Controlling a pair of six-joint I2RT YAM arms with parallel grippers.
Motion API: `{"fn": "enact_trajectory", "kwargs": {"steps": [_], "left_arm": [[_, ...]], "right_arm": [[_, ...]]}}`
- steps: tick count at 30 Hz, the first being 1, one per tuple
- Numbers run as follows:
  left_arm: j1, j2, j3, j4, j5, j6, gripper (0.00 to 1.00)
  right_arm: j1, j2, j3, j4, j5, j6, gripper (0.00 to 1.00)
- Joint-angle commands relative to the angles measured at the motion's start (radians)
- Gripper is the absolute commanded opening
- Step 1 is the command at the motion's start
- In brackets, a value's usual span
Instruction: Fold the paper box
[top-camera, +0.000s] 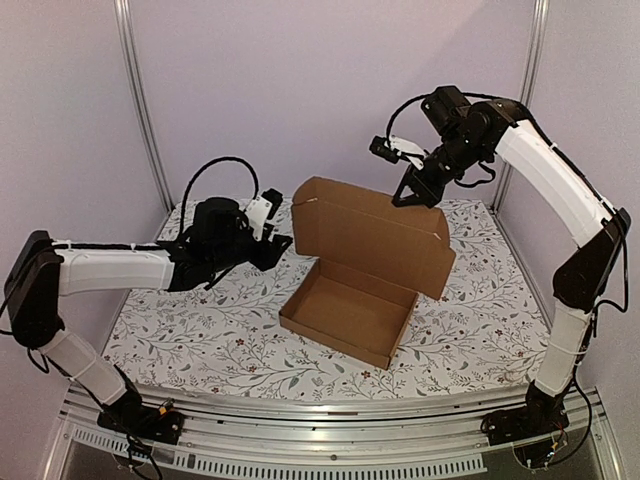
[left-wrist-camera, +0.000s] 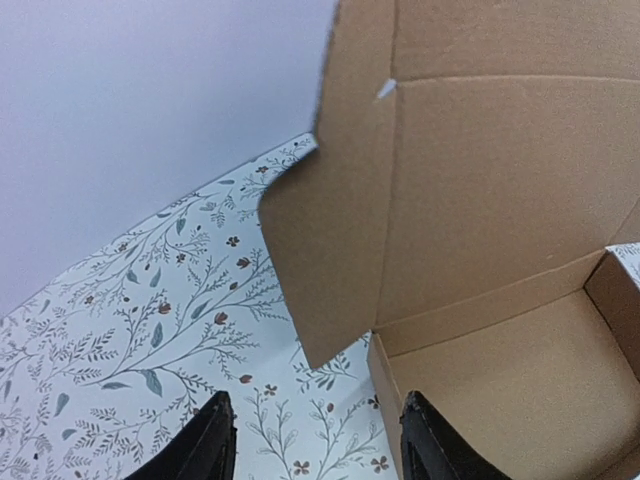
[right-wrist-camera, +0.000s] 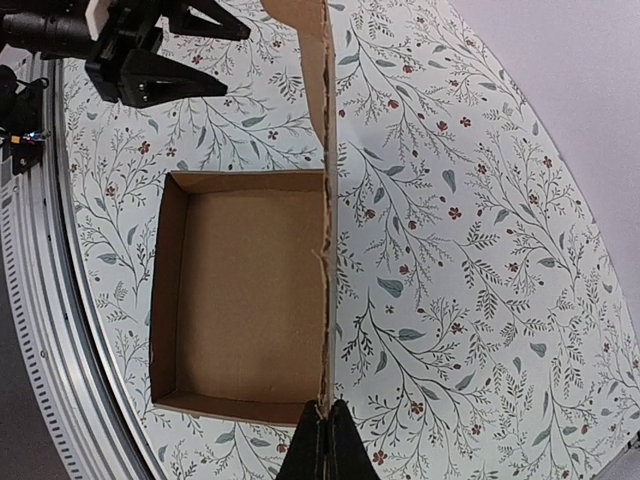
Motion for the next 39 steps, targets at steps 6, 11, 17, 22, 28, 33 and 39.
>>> {"fn": "enact_trajectory", "kwargs": {"steps": [6, 11, 17, 22, 28, 33, 39], "left_arm": [[0.072, 0.245, 0.205, 0.065, 0.269, 0.177, 0.53], [0.074, 0.28, 0.225, 0.078, 0.362, 0.201, 0.31], [0.072, 0.256, 0.153, 0.205, 0.368, 0.111, 0.06], [0.039, 0.236, 0.115, 0.301, 0.337, 0.027, 0.04], [-0.024, 0.207, 0.092, 0.3, 0.067, 0.012, 0.0], [-0.035, 0.178, 0.038, 0.316, 0.0, 0.029, 0.0], [-0.033, 0.17, 0.024, 0.304, 0.011, 0.032, 0.0]], "right_arm": [[0.003, 0.017, 0.025, -0.015, -0.058, -0.06, 0.0], [0.003, 0.021, 0.026, -0.002, -0.05, -0.056, 0.0], [0.002, 0.037, 0.02, 0.047, -0.048, -0.006, 0.0], [0.003, 0.068, 0.016, 0.061, -0.094, 0.051, 0.0], [-0.027, 0.061, 0.003, 0.064, -0.117, 0.118, 0.34], [-0.203, -0.006, -0.001, 0.026, -0.337, 0.143, 0.52], [-0.481, -0.056, -0.033, -0.084, -0.589, 0.034, 0.64]]}}
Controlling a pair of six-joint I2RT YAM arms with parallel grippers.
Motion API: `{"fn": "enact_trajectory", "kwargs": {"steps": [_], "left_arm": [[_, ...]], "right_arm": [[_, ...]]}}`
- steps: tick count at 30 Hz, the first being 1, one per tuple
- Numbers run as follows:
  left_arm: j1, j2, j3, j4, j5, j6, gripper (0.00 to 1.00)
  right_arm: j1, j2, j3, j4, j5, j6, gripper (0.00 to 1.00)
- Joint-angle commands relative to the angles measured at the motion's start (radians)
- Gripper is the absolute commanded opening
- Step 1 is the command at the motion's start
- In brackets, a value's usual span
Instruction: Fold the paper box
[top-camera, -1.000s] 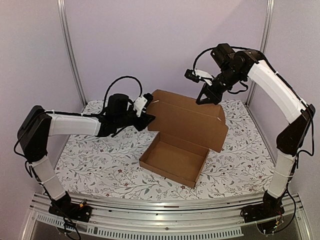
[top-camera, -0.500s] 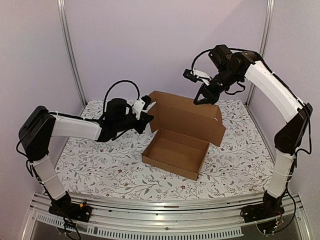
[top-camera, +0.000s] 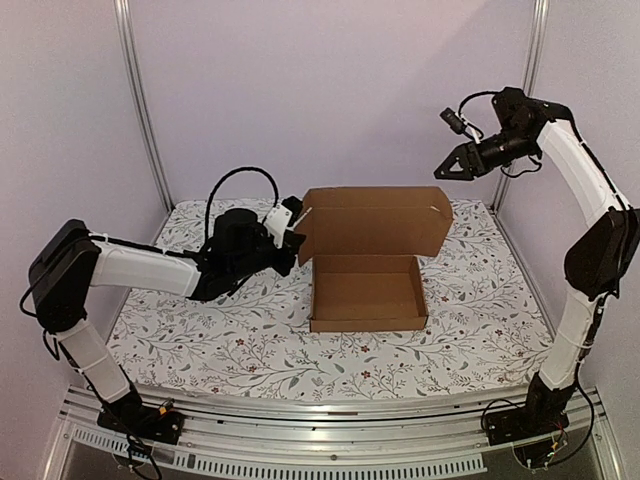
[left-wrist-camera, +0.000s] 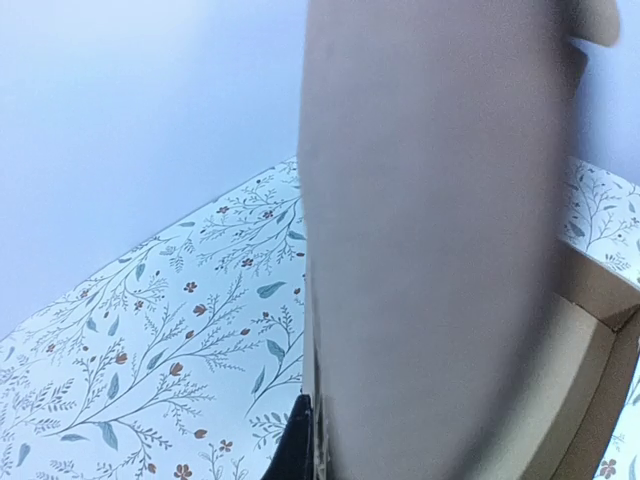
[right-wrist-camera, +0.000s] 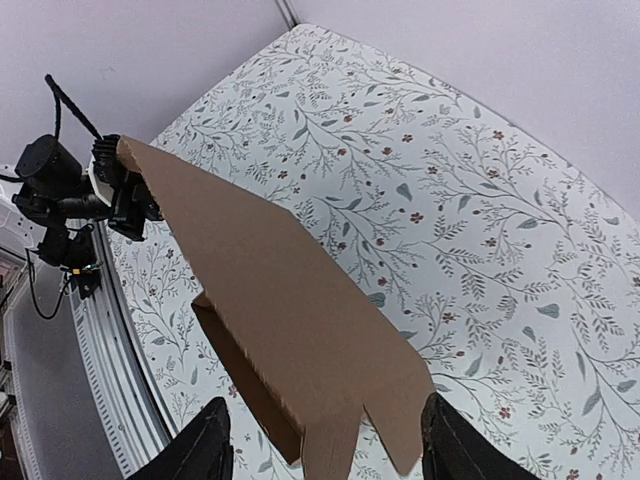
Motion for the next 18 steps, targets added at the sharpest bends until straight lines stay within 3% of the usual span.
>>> {"fn": "enact_trajectory", "kwargs": {"steps": [1, 4, 7, 13, 18], "left_arm": [[0.004, -0.026, -0.011, 0.03, -0.02, -0.003, 0.0], [0.004, -0.02, -0.004, 0.024, -0.017, -0.009, 0.0], [0.004, -0.013, 0.012, 0.01, -0.013, -0.008, 0.0], [0.019, -0.011, 0.051, -0.026, 0.0, -0.021, 0.0], [0.026, 0.023, 0.113, -0.088, 0.007, -0.091, 0.0]], "right_arm": [[-0.173, -0.071, -0.059, -0.123, -0.23, -0.117, 0.67], [-0.263, -0.063, -0.179, -0.118, -0.274, -0.222, 0.69], [-0.292, -0.006, -0.253, -0.064, -0.202, -0.27, 0.69], [-0.292, 0.087, -0.303, 0.179, -0.035, -0.168, 0.65], [-0.207, 0.112, -0.352, 0.178, 0.012, -0.166, 0.64]]}}
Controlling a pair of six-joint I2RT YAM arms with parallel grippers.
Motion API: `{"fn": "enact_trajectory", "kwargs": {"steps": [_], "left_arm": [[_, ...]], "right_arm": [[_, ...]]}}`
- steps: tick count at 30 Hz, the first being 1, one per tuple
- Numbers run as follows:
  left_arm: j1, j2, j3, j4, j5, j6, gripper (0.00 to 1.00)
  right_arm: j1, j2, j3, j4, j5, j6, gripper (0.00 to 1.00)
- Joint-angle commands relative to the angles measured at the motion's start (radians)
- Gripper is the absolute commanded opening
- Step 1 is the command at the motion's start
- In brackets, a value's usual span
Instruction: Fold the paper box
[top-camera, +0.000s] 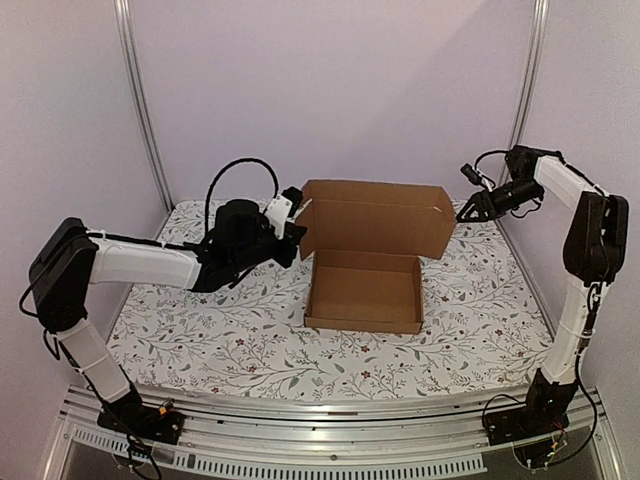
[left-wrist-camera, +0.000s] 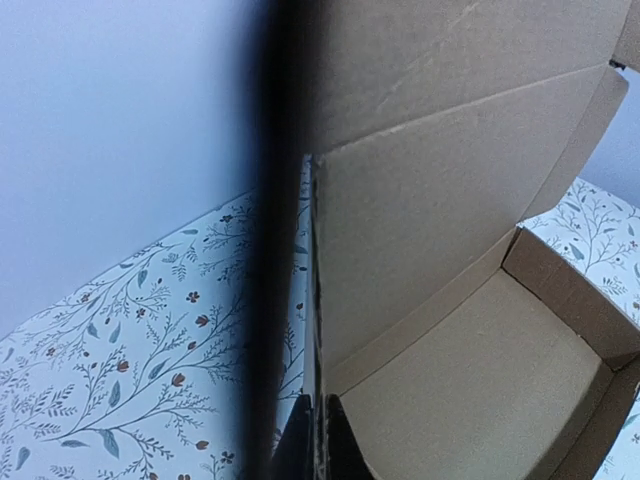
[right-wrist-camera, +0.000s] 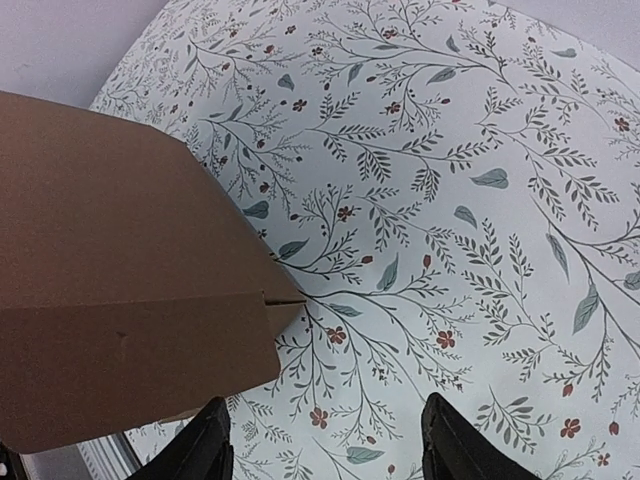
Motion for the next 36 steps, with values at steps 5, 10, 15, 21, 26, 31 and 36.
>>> {"fn": "enact_trajectory", "kwargs": {"steps": [5, 10, 15, 21, 26, 31, 36], "left_arm": [[-0.004, 0.079, 0.157, -0.129, -0.011, -0.173, 0.0], [-0.038, 0.133, 0.276, -0.247, -0.048, -0.259, 0.0], [-0.059, 0.178, 0.316, -0.302, -0.09, -0.315, 0.0], [-0.062, 0.177, 0.277, -0.296, -0.08, -0.302, 0.0], [-0.061, 0.159, 0.249, -0.305, -0.082, -0.313, 0.0], [-0.062, 0.158, 0.259, -0.327, -0.089, -0.36, 0.0], [-0.071, 0.161, 0.273, -0.346, -0.108, -0.426, 0.0]], "right_arm": [[0.154, -0.084, -0.184, -0.001, 0.068, -0.083, 0.65], [0.198, -0.162, -0.26, -0.013, 0.032, -0.077, 0.66], [0.213, -0.148, -0.26, -0.051, -0.054, -0.031, 0.66], [0.209, -0.131, -0.29, -0.132, -0.041, -0.178, 0.71], [0.148, -0.125, -0.293, -0.2, -0.038, -0.339, 0.74], [0.121, -0.116, -0.282, -0.343, -0.096, -0.512, 0.82], [0.144, -0.159, -0.323, -0.374, -0.197, -0.6, 0.83]]}}
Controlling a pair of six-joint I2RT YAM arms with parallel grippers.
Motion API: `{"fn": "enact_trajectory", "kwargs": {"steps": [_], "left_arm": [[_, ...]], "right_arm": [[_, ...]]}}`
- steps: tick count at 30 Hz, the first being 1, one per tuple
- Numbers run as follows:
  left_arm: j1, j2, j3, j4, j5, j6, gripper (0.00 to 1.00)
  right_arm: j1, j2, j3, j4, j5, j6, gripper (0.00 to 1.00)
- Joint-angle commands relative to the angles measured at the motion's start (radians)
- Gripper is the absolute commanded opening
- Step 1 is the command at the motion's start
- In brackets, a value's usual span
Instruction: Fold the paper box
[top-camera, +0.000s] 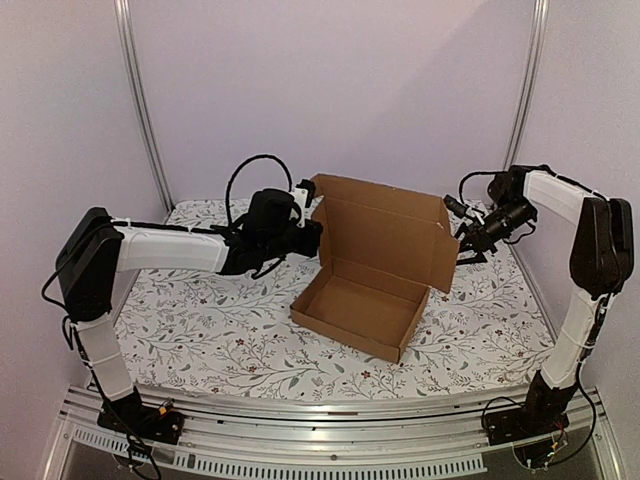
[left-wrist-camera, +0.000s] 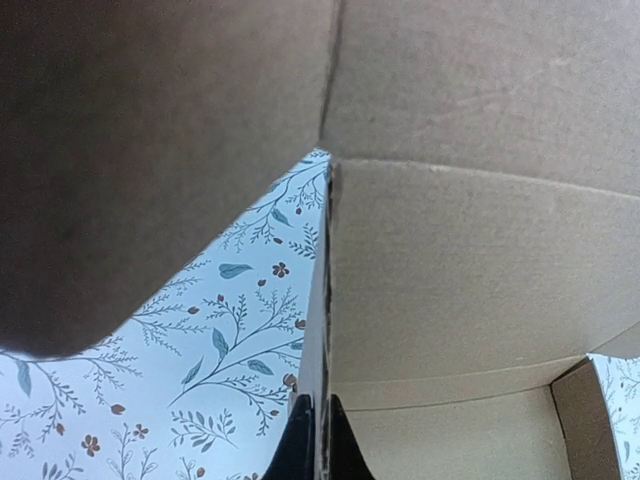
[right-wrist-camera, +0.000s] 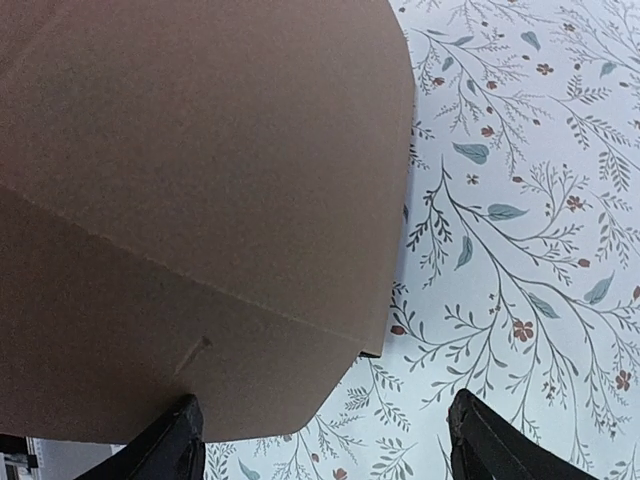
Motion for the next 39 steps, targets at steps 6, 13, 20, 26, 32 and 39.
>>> {"fn": "enact_trajectory", "kwargs": {"steps": [6, 13, 20, 26, 32, 39], "left_arm": [[-0.043, 0.014, 0.037, -0.137, -0.07, -0.087, 0.0], [-0.067, 0.022, 0.039, -0.141, -0.1, -0.1, 0.0], [-0.071, 0.005, 0.022, -0.145, -0.135, -0.083, 0.0], [-0.082, 0.003, 0.001, -0.111, -0.105, -0.082, 0.0], [-0.087, -0.007, -0.008, -0.124, -0.146, -0.081, 0.0], [-0.088, -0.032, -0.031, -0.111, -0.169, -0.042, 0.0]], "right_arm": [[0.07, -0.078, -0.085, -0.158, -0.122, -0.117, 0.87], [0.108, -0.156, -0.211, -0.061, -0.114, -0.097, 0.99], [0.113, -0.309, -0.354, 0.032, -0.106, -0.208, 0.99], [0.164, -0.395, -0.407, 0.281, -0.106, -0.004, 0.99], [0.187, -0.398, -0.361, 0.306, -0.063, 0.098, 0.93], [0.141, -0.441, -0.299, 0.077, -0.009, -0.012, 0.97]]}}
